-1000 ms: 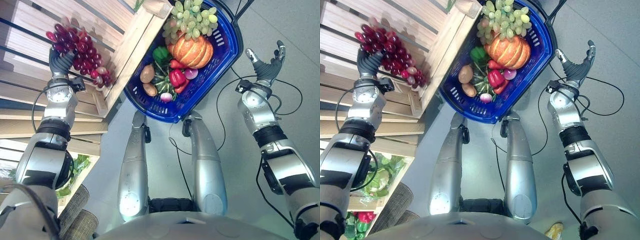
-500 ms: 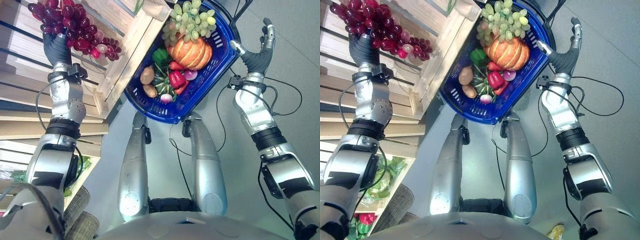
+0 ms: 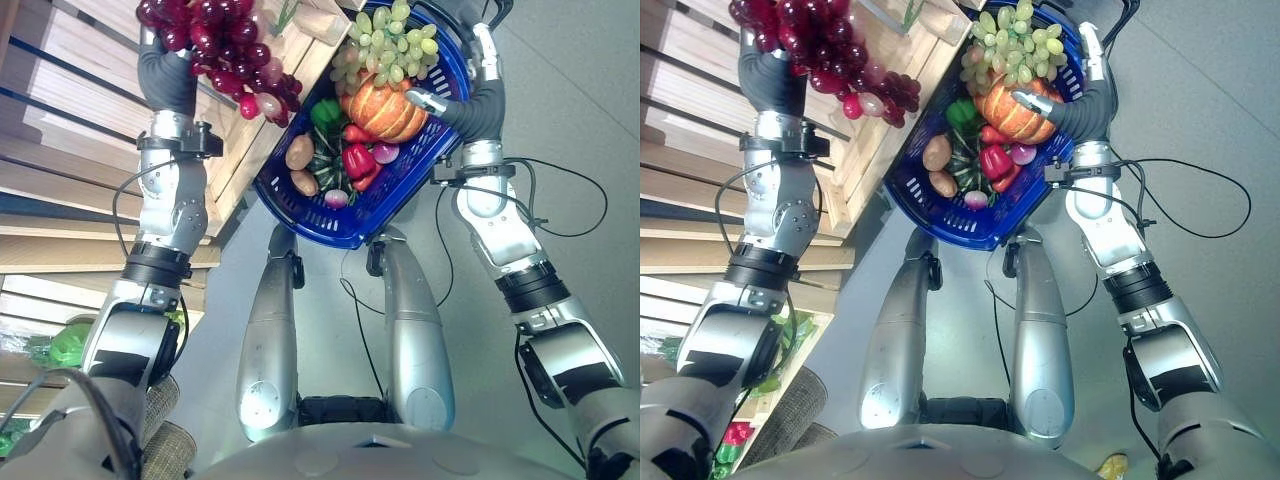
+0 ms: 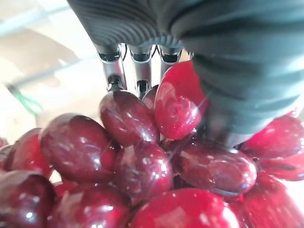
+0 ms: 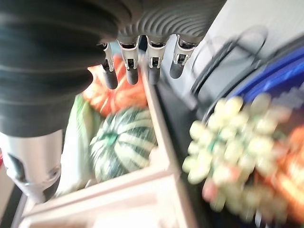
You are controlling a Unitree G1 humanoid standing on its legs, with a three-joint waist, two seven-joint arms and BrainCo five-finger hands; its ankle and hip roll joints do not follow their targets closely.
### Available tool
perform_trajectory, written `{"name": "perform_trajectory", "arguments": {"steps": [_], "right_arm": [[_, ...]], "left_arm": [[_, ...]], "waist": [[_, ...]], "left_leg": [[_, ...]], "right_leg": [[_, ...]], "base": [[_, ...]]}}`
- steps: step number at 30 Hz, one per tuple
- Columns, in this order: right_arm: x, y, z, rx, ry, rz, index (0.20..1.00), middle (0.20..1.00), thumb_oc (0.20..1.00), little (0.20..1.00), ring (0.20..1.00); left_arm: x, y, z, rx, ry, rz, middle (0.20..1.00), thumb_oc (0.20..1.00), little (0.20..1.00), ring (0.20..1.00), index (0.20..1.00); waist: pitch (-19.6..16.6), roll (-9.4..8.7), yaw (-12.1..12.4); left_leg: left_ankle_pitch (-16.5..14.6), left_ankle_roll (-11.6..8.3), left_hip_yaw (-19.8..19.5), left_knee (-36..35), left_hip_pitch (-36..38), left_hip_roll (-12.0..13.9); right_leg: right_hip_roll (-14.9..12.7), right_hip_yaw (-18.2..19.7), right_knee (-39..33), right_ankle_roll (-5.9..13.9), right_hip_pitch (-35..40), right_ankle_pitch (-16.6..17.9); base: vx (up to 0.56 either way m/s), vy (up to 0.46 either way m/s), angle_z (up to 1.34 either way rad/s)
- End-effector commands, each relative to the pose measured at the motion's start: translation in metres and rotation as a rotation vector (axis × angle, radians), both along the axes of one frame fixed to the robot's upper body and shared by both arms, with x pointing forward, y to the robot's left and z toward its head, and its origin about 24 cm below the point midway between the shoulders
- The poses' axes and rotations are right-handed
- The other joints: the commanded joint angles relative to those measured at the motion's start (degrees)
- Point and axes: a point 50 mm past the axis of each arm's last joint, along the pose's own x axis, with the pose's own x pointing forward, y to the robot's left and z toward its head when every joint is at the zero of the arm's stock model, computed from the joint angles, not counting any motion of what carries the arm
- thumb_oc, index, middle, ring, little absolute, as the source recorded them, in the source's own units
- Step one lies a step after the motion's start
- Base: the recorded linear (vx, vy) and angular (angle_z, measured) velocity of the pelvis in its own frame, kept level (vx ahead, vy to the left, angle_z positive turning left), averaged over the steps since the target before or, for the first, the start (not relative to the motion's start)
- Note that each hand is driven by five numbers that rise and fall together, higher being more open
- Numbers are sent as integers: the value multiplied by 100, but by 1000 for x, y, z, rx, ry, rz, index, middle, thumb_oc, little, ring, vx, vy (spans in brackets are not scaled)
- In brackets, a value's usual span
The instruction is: Pick up fruits and vegetables into the basket
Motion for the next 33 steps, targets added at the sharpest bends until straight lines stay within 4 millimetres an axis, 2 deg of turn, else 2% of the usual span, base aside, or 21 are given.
{"name": "perform_trajectory", "arguments": {"steps": [1,5,19,23,33], "right_arm": [[-12,21,12,-15,-16,180,1000,1000,1000,1000,1000],[-10,32,11,-16,62,298,1000,1000,1000,1000,1000],[-9,62,6,5,249,575,1000,1000,1000,1000,1000],[-11,72,5,-3,299,663,1000,1000,1000,1000,1000],[-15,84,7,-56,326,742,1000,1000,1000,1000,1000]], "left_arm": [[-18,-23,24,94,-153,-106,200,200,200,200,200],[-25,-42,30,159,-187,-204,200,200,200,200,200],[-41,-85,43,325,-260,-391,200,200,200,200,200],[-45,-94,45,351,-272,-423,200,200,200,200,200],[-50,-104,44,376,-278,-499,200,200,200,200,200]], "waist": [[-262,-143,37],[-262,-175,61],[-262,-247,94],[-262,-276,98],[-262,-304,123]], "left_leg": [[-834,187,313,586,144,-292],[-792,188,309,527,195,-297],[-693,202,282,391,258,-307],[-674,203,265,370,254,-307],[-663,209,230,399,224,-330]], "right_leg": [[97,151,-1033,784,584,477],[88,125,-1109,787,663,531],[85,61,-1273,780,769,661],[82,49,-1323,780,784,698],[60,12,-1358,775,784,749]], "base": [[-6,-37,2],[-6,-36,3],[-5,-14,1],[-2,-8,0],[0,0,0]]}}
